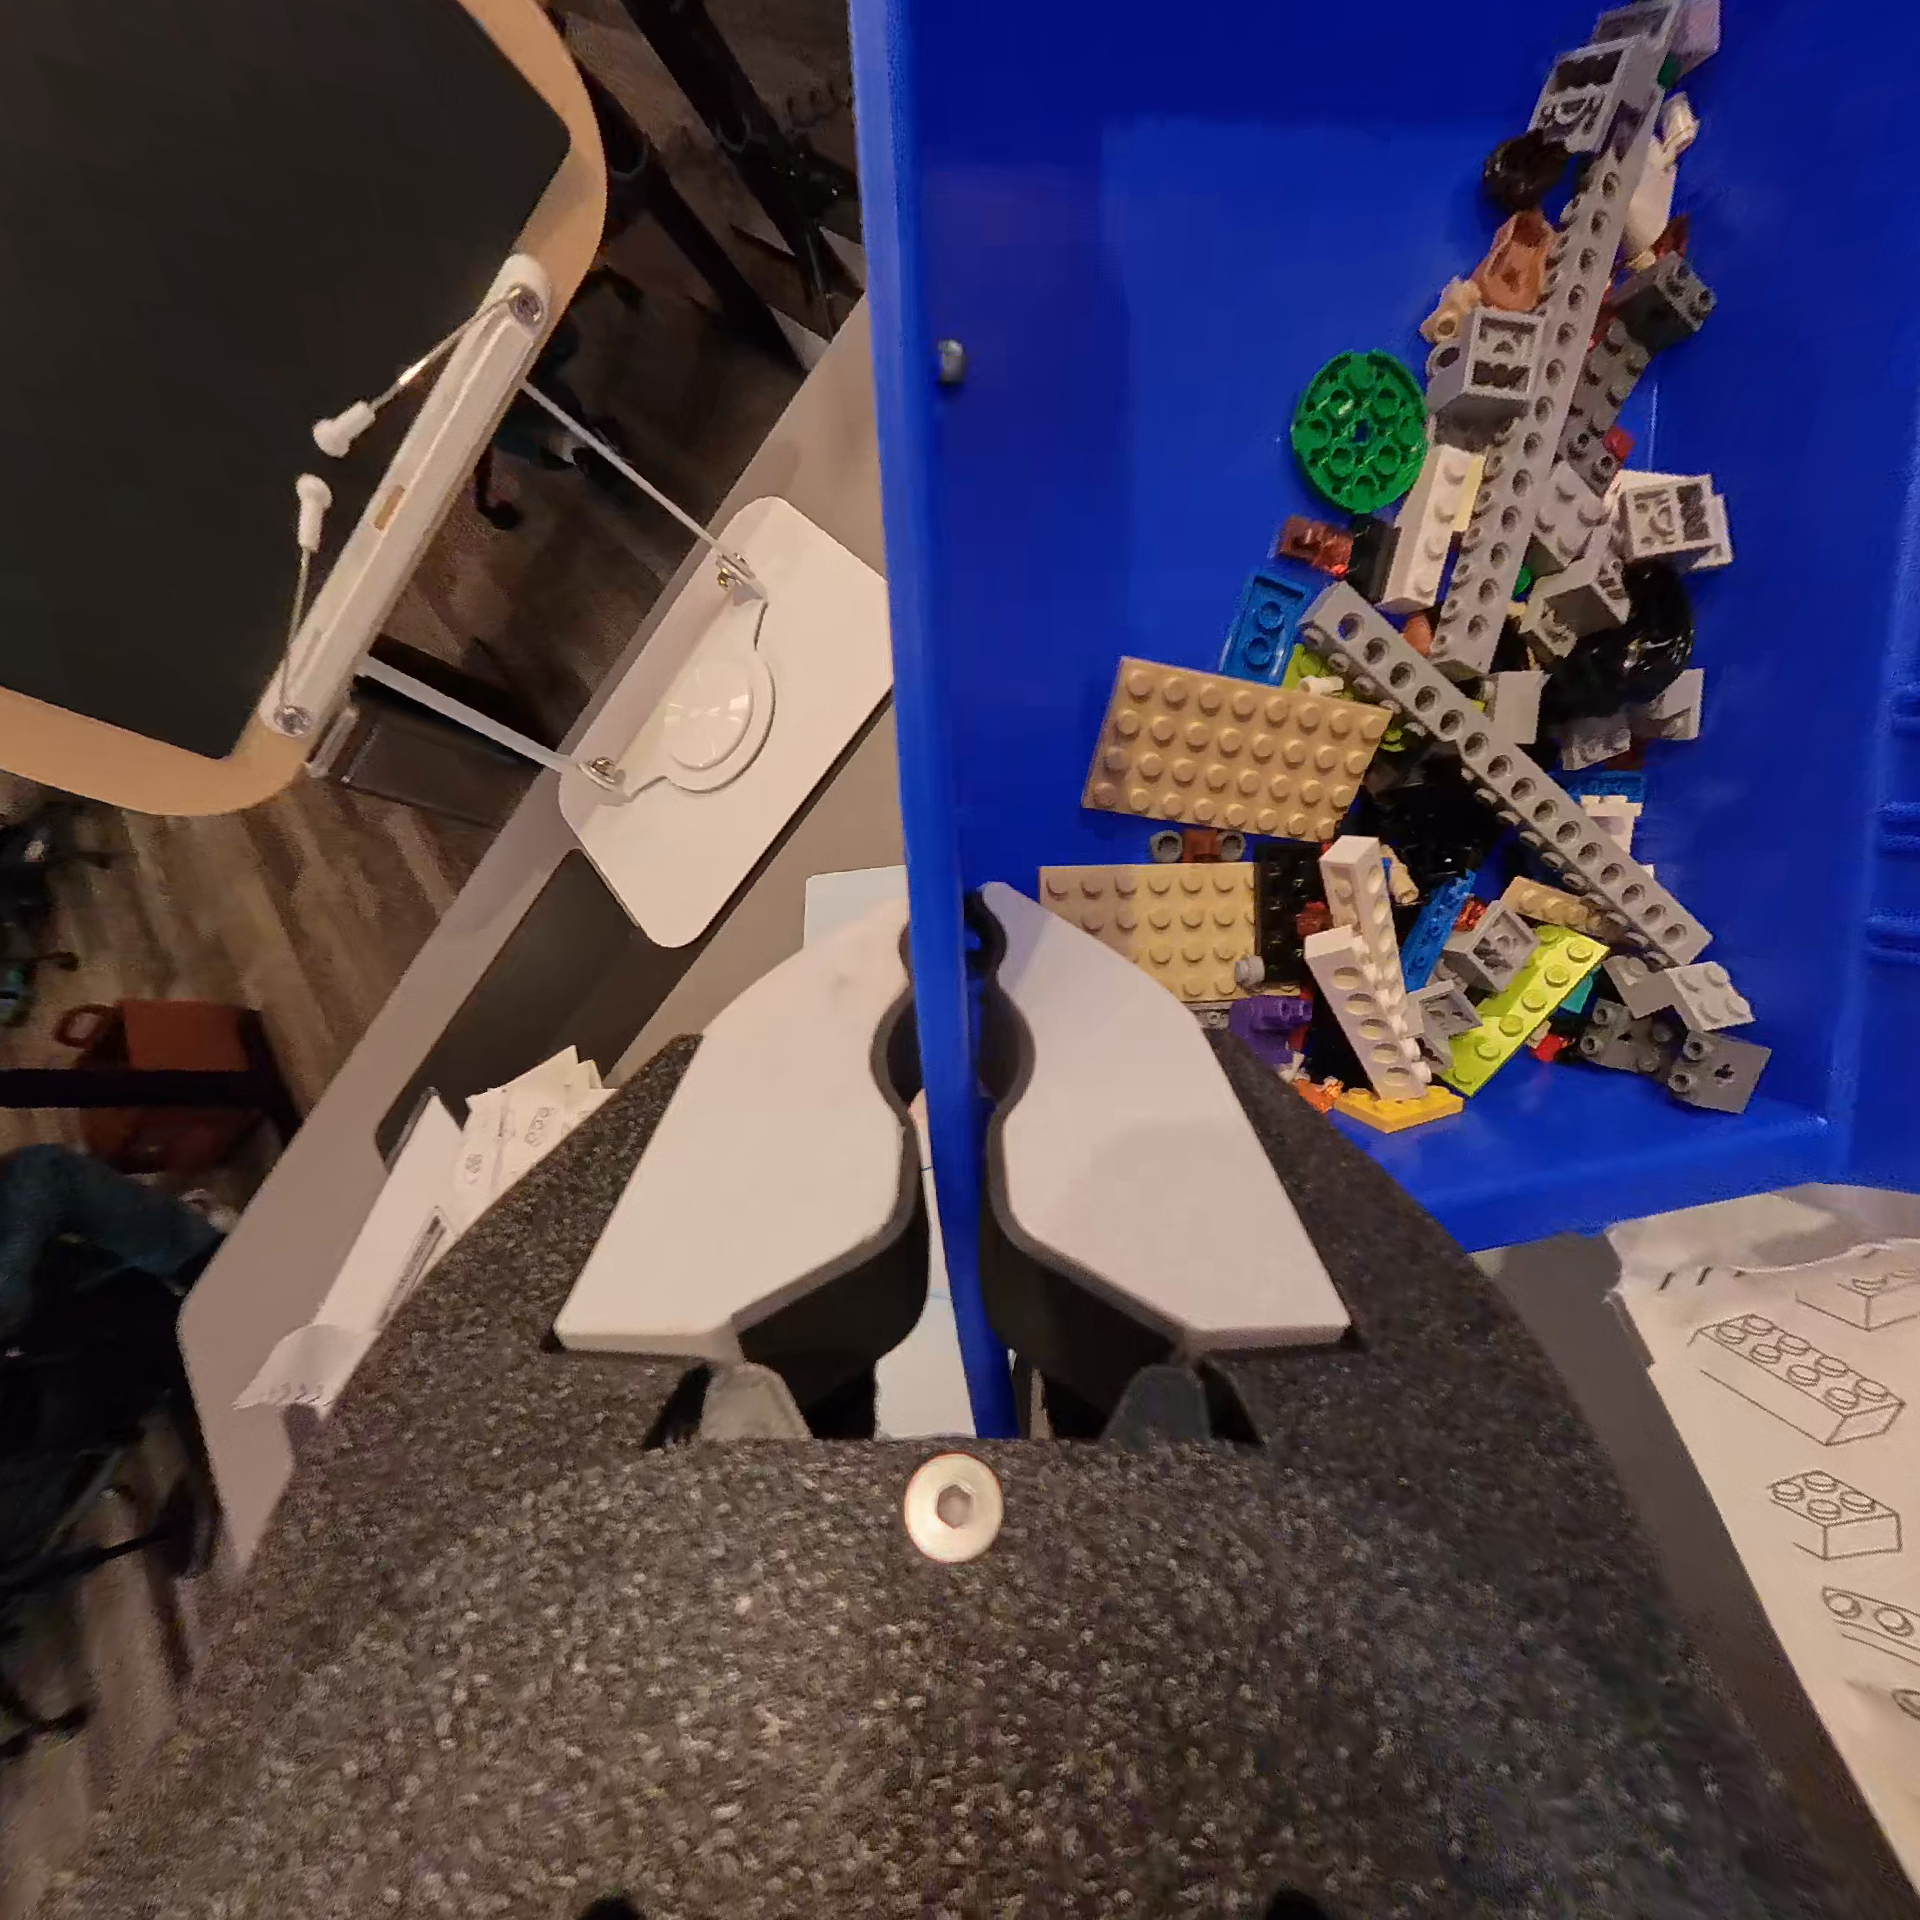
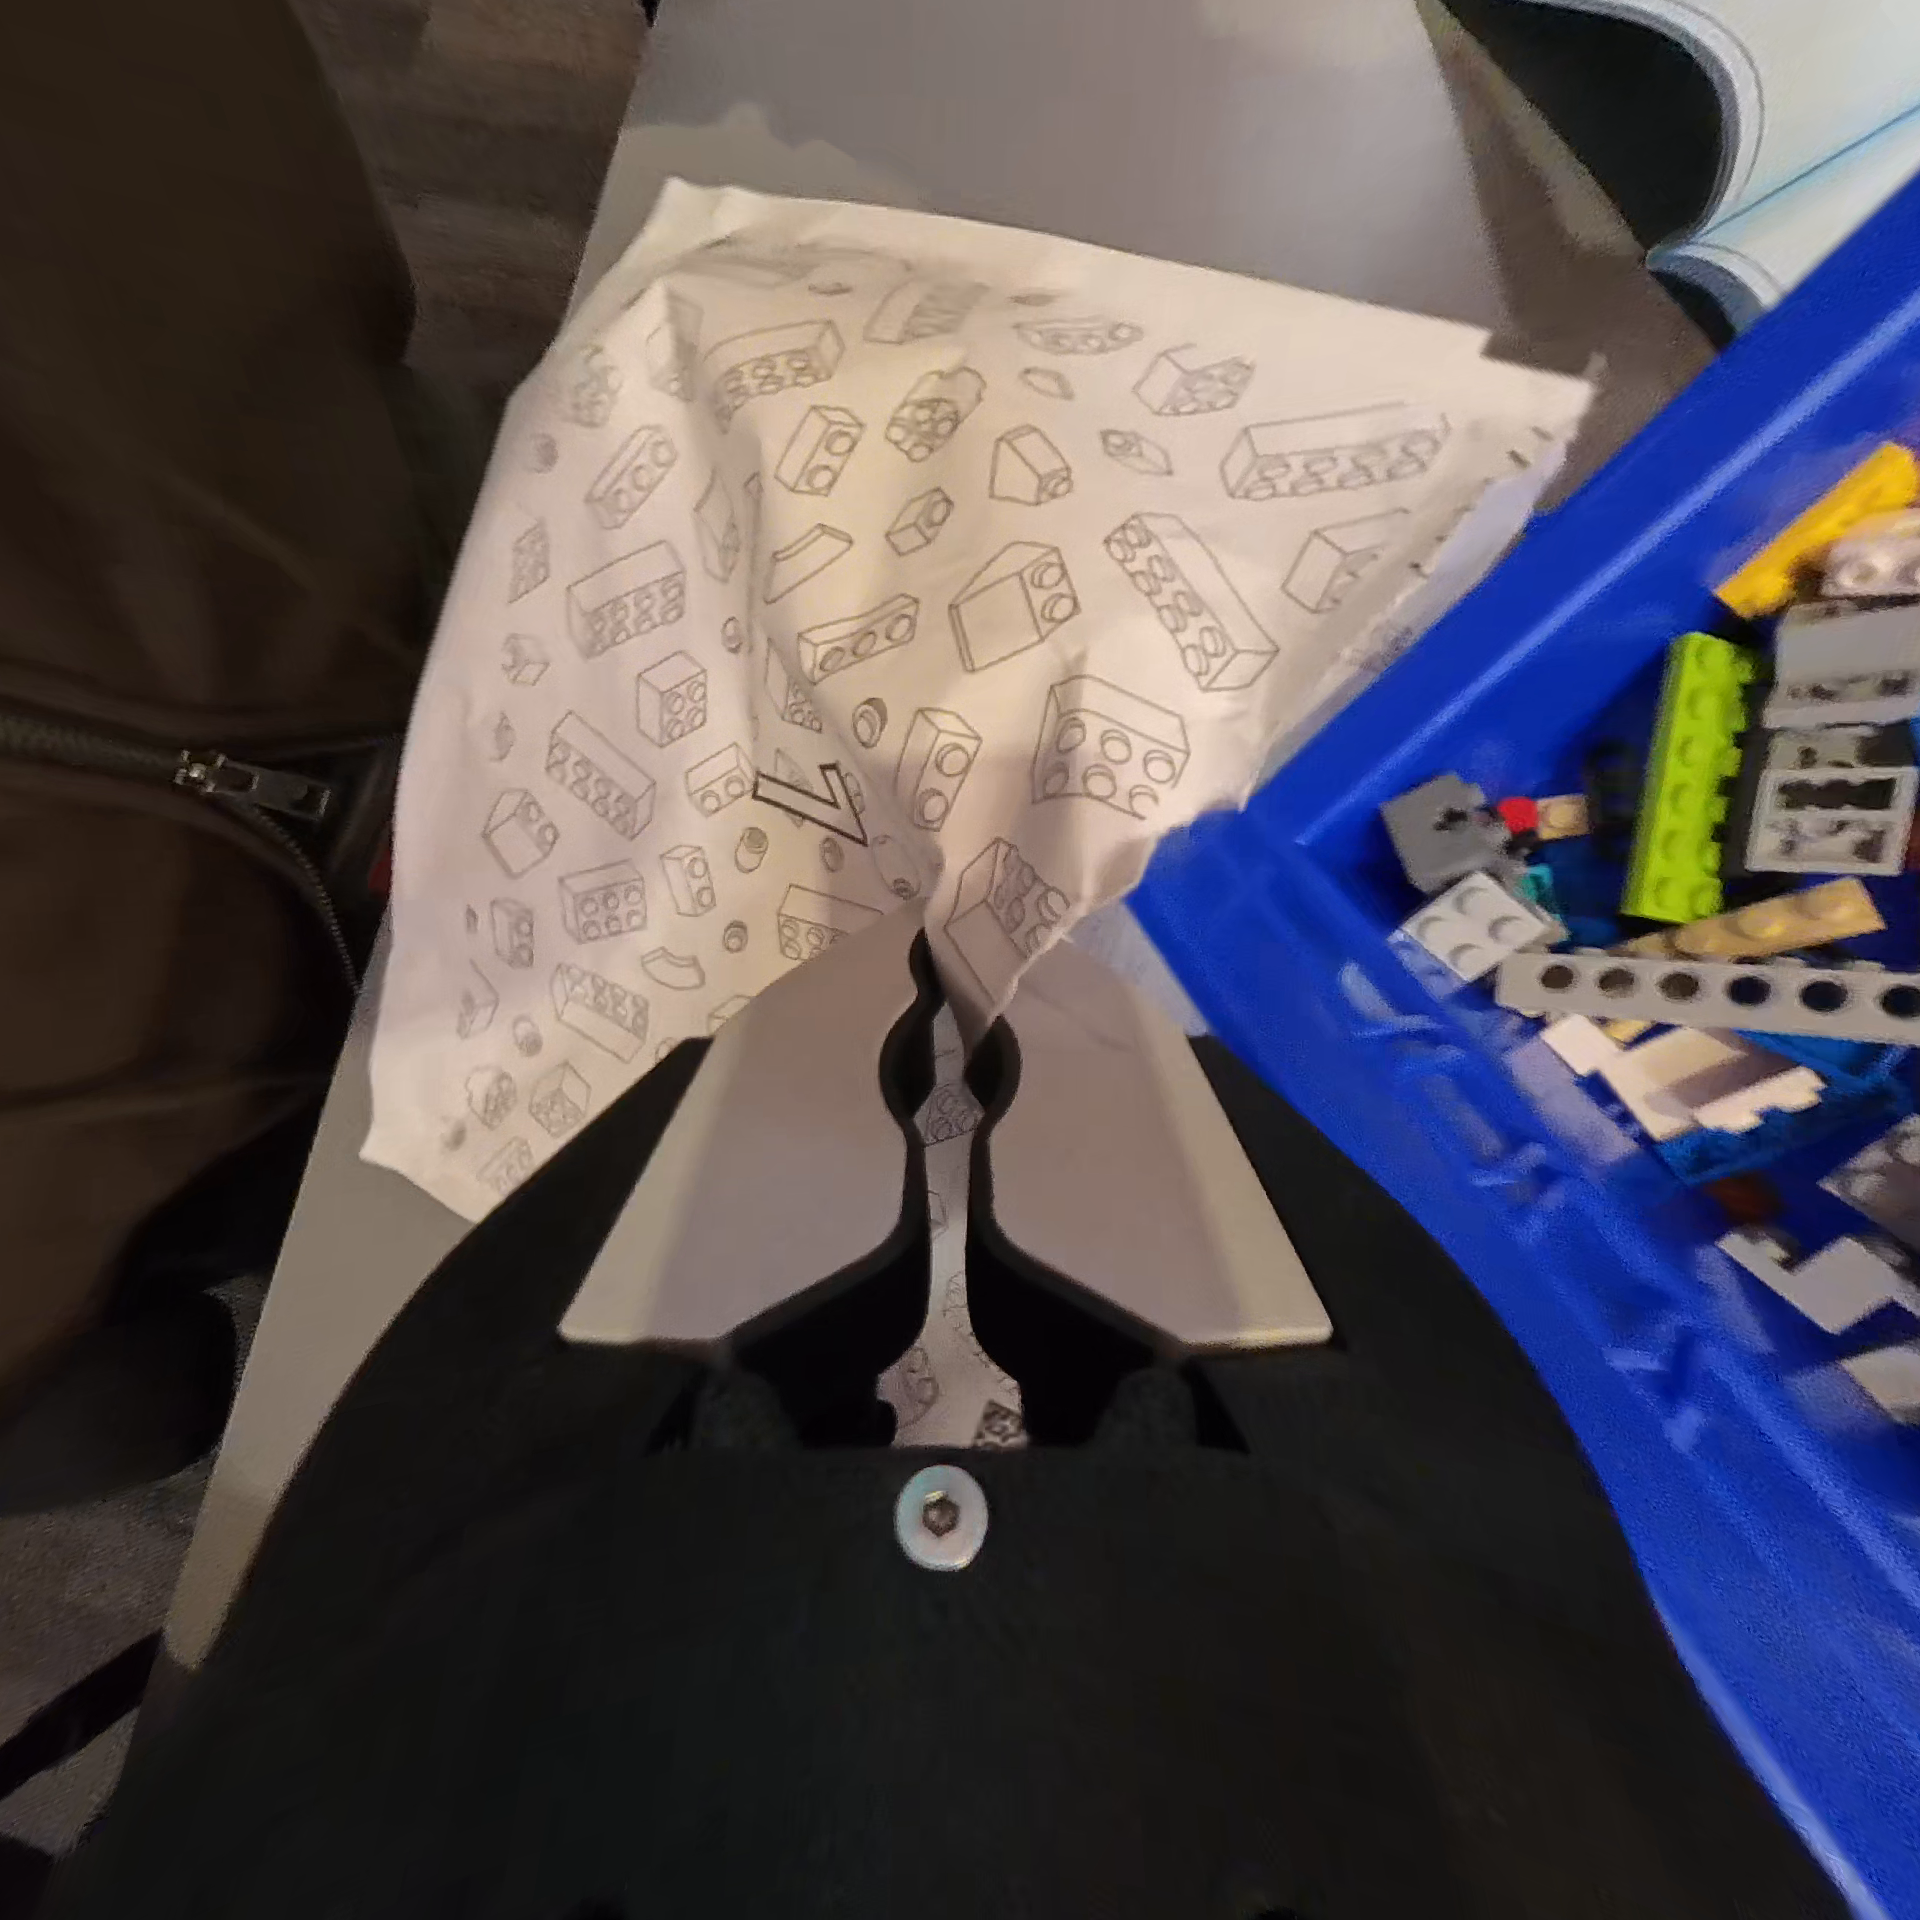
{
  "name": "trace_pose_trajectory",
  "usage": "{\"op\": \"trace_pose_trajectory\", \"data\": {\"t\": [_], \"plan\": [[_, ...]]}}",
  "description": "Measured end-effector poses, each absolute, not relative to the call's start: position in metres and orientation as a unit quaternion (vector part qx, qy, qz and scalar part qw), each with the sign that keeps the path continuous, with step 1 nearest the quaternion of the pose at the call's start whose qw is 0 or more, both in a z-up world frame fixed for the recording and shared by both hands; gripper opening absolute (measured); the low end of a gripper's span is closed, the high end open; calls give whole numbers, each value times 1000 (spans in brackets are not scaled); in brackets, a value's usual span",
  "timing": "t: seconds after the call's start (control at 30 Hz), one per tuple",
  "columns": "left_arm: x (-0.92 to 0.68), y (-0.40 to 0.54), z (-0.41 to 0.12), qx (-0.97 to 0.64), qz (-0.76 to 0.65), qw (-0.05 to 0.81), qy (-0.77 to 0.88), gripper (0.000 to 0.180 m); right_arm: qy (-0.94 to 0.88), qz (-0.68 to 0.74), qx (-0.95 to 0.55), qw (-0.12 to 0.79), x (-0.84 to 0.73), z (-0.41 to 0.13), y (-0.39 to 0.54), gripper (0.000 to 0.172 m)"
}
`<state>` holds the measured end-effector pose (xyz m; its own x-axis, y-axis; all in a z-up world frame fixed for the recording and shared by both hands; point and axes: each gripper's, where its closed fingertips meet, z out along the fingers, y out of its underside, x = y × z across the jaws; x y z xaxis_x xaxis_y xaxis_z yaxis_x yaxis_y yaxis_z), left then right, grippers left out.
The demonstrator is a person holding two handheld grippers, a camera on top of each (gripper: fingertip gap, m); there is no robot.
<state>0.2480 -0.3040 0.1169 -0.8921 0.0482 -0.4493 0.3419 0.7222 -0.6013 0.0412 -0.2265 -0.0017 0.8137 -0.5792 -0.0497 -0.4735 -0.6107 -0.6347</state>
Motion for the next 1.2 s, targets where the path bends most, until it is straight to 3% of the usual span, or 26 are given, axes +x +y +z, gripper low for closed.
{"op": "trace_pose_trajectory", "data": {"t": [0.27,0.73,0.97,1.2], "plan": [[207,-284,107,167,-331,276,887,5,296,-102,-897,313,24,-7,-211,0],[192,-256,110,174,-333,326,868,5,313,-149,-874,341,28,-3,-205,8],[203,-277,116,190,-356,332,853,5,296,-212,-882,297,42,-6,-224,2],[226,-304,157,195,-405,399,799,5,286,-350,-869,201,82,10,-271,4]]}}
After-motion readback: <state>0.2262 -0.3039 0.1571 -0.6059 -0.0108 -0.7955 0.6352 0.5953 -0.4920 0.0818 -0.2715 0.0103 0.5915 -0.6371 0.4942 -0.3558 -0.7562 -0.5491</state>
